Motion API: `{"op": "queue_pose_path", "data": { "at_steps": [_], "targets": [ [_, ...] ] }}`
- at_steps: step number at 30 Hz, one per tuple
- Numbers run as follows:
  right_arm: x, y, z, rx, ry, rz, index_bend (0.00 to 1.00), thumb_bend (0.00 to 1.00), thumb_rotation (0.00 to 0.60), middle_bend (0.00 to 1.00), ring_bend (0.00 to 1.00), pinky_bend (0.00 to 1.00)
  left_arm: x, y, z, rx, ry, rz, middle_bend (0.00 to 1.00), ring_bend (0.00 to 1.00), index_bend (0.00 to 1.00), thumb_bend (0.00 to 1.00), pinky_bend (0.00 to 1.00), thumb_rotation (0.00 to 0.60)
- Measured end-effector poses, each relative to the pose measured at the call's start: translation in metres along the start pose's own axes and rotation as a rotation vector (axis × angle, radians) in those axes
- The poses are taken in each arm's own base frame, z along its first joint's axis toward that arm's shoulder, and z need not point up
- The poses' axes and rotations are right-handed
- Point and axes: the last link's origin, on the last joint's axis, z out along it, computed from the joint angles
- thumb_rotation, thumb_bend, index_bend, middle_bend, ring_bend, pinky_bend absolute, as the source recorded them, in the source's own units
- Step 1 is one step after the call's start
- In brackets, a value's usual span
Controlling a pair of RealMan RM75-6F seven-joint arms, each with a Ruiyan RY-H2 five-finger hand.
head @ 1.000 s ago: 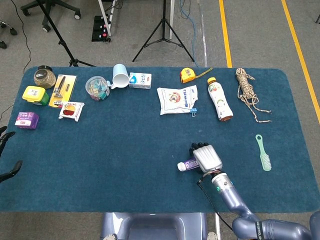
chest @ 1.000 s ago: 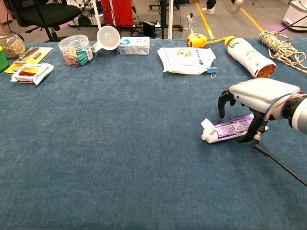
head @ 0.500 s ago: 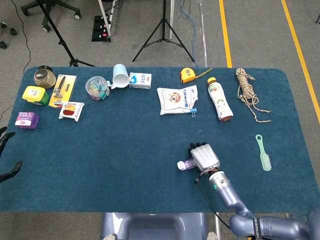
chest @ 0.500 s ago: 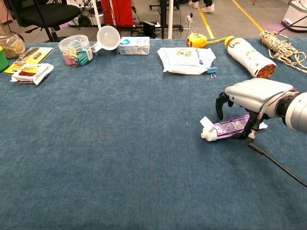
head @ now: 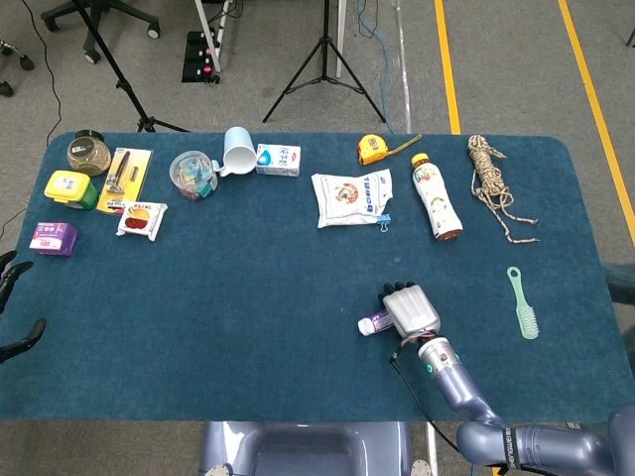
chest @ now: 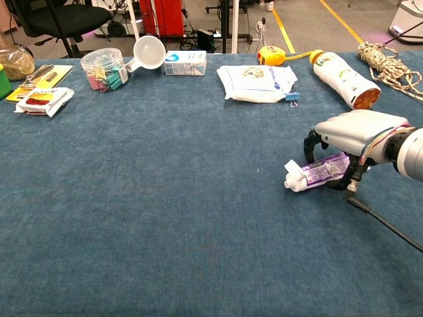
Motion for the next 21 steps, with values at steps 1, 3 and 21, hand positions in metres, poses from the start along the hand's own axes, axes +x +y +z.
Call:
{"op": "queue_pose_path", "data": {
  "at_steps": [1, 3, 21],
  "targets": [
    [-0.0002, 0.0008, 0.0001, -0.001, -0.001, 0.0, 0.39, 0.33, 0.6, 0.25, 0.27, 0.3, -0.0001, 0.0004, 0.0001, -0.001, 0.0, 0.0, 0.09, 0.1, 0.13, 0.29, 0.08, 0.583],
    [-0.0011, 0.0032, 0.0004, -0.004, -0.003, -0.004, 0.39, 0.33, 0.6, 0.25, 0.27, 0.3, 0.0001, 0.0012, 0.0004, -0.003, 0.001, 0.0, 0.09, 0.1, 0.13, 0.3, 0.08, 0.584],
    [-0.0031, 0.0097, 0.0058, -0.014, -0.01, 0.119, 0.58, 0.63, 0.6, 0.44, 0.43, 0.39, 0.0045, -0.0006, -0.0042, 0.007, 0.016, -0.005, 0.09, 0.1, 0.13, 0.3, 0.08, 0.581]
  ]
}}
